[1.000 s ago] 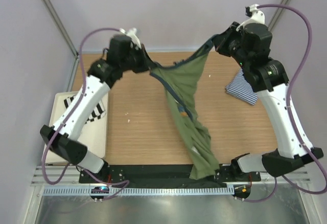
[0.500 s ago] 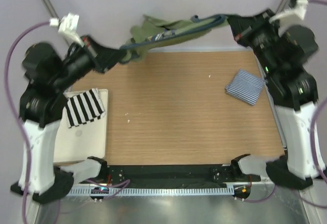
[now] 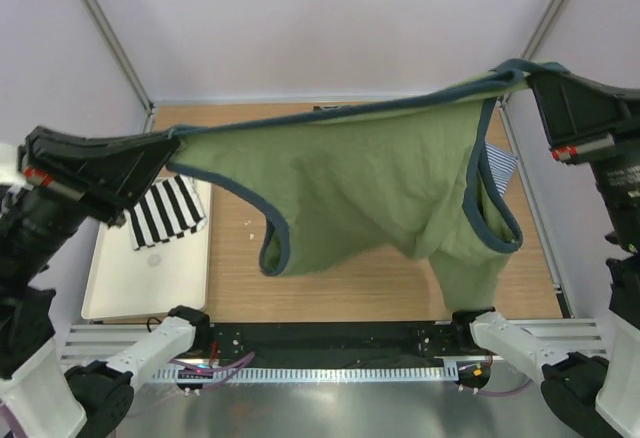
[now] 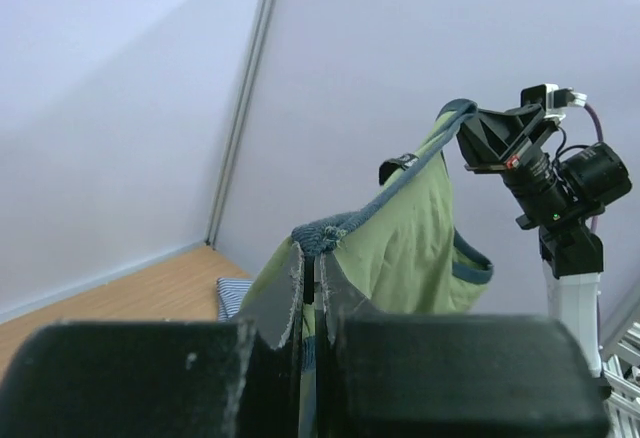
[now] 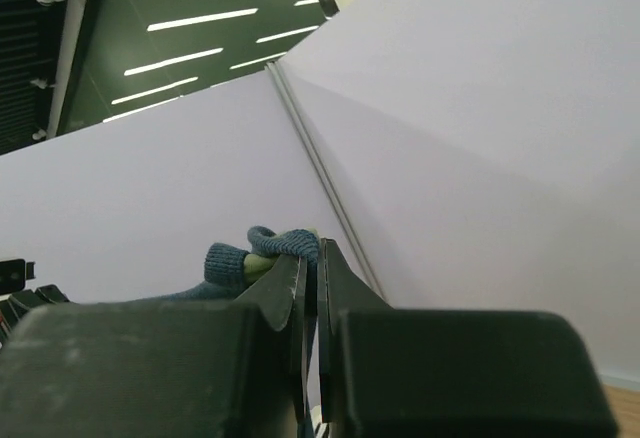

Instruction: Fold and stack the tank tops

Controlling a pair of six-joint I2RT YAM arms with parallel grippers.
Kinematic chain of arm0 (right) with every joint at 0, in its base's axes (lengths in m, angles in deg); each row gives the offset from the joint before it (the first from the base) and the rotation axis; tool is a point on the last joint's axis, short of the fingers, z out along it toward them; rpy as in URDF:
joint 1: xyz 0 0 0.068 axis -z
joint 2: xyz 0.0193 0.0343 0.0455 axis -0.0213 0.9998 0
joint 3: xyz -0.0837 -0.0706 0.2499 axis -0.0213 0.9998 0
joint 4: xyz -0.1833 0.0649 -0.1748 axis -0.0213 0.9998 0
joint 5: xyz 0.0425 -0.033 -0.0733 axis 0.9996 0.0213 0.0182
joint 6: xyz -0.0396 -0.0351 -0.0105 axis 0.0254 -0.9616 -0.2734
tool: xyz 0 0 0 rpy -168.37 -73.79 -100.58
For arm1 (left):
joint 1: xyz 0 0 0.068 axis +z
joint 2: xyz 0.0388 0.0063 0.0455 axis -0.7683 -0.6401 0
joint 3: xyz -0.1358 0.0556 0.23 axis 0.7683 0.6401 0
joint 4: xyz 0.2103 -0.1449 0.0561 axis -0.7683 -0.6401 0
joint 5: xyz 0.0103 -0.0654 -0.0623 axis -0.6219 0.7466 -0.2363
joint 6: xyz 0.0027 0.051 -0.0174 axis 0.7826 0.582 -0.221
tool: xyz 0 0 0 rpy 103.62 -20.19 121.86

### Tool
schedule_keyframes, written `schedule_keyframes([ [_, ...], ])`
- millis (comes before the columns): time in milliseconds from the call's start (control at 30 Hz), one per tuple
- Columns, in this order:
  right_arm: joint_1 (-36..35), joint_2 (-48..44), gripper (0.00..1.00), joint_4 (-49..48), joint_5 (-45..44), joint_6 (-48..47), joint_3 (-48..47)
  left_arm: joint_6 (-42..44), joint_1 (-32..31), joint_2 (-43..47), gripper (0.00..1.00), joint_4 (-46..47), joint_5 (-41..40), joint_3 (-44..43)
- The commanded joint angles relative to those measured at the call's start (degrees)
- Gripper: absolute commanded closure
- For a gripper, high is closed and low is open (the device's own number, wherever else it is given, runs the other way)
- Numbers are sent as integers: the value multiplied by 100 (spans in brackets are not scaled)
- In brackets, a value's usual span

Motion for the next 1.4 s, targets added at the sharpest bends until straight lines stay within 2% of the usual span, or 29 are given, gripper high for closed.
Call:
schedule_keyframes([
  [0,49,613,99,-79,-605,-137,171,92,37,-729,100,229,-476,228],
  [167,49,1113,99,18,-1581,-233,821,355,37,-1440,100,599,-871,1352],
  [300,49,1447,99,-991,-1968,-260,2262,312,300,-2222,100,1362,-969,2327],
  [433,93,2387,99,-1905,-2538,-225,2861,-47,809,-3618,100,1802,-1047,2190],
  [467,154,2972,99,-2386,-2583,-207,2914,-101,880,-4265,100,1847,-1048,2059],
  [533,251,3651,96,-2863,-2514,11,2714,-197,1038,-4893,100,1839,-1030,1383],
  [567,312,4011,87,-3065,-2305,73,2165,-215,1074,-5470,100,1821,-1091,1128],
  [600,391,4789,77,-3050,-2016,65,1759,-233,1118,-5685,100,1751,-1196,630],
  [633,427,5171,56,-2562,-1743,13,1250,-268,1205,-5896,100,1568,-1484,407],
  [667,427,5506,46,-2096,-1340,-5,123,-416,1267,-6106,100,1505,-1574,179],
  [700,418,6057,37,-1657,-1144,-66,-376,-487,1329,-6143,100,1487,-1688,168],
  [733,401,6219,29,-913,-1047,-101,-764,-549,1451,-6144,99,1478,-1968,203],
  [767,383,6317,26,-635,-1098,-102,-1116,-602,1496,-6144,99,1487,-2127,273],
  [833,375,6064,19,-274,-1160,-41,-893,-593,1583,-6179,89,1487,-2400,414],
  [867,383,5871,19,-290,-1160,-31,-247,-567,1601,-6240,78,1487,-2558,440],
  [900,383,5643,20,-351,-1160,-23,169,-506,1619,-6423,49,1470,-2577,405],
  [933,383,5084,21,-499,-1169,-14,1034,-497,1663,-6547,38,1226,-2629,327],
  [1000,375,4536,22,-571,-1282,30,1804,-523,1707,-6740,24,944,-2656,90],
  [1133,375,3560,30,208,-1914,65,3080,-584,1734,-6602,21,748,-2603,246],
  [1267,383,2620,33,413,-2416,188,4501,-663,1725,-6084,22,784,-2604,781],
  [1367,383,2285,38,484,-2759,373,5214,-743,1690,-5575,23,705,-2472,1342],
])
